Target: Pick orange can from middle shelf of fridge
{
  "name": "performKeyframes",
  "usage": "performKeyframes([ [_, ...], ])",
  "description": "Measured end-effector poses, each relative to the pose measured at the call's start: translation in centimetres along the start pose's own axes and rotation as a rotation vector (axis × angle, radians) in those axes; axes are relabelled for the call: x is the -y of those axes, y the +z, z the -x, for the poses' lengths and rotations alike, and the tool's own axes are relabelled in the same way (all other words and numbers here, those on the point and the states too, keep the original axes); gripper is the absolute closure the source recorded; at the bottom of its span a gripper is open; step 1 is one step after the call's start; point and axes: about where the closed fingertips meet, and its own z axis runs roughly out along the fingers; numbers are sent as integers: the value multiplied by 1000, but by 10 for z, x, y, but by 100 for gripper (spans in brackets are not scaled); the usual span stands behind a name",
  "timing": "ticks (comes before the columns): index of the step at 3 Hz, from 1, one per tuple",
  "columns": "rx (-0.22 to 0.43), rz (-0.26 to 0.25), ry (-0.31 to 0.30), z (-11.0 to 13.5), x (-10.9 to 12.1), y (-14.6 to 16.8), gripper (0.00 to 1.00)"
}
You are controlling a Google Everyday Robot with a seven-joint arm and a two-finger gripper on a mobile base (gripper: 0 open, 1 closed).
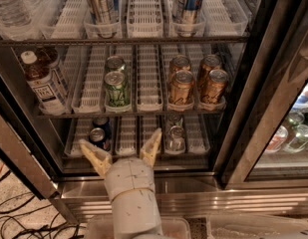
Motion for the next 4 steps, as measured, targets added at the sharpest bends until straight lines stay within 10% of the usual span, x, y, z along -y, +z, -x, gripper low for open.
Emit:
performKeyframes([
  [2,-22,-45,-1,-8,9,-3,0],
  [4,-49,-242,16,-15,84,-5,0],
])
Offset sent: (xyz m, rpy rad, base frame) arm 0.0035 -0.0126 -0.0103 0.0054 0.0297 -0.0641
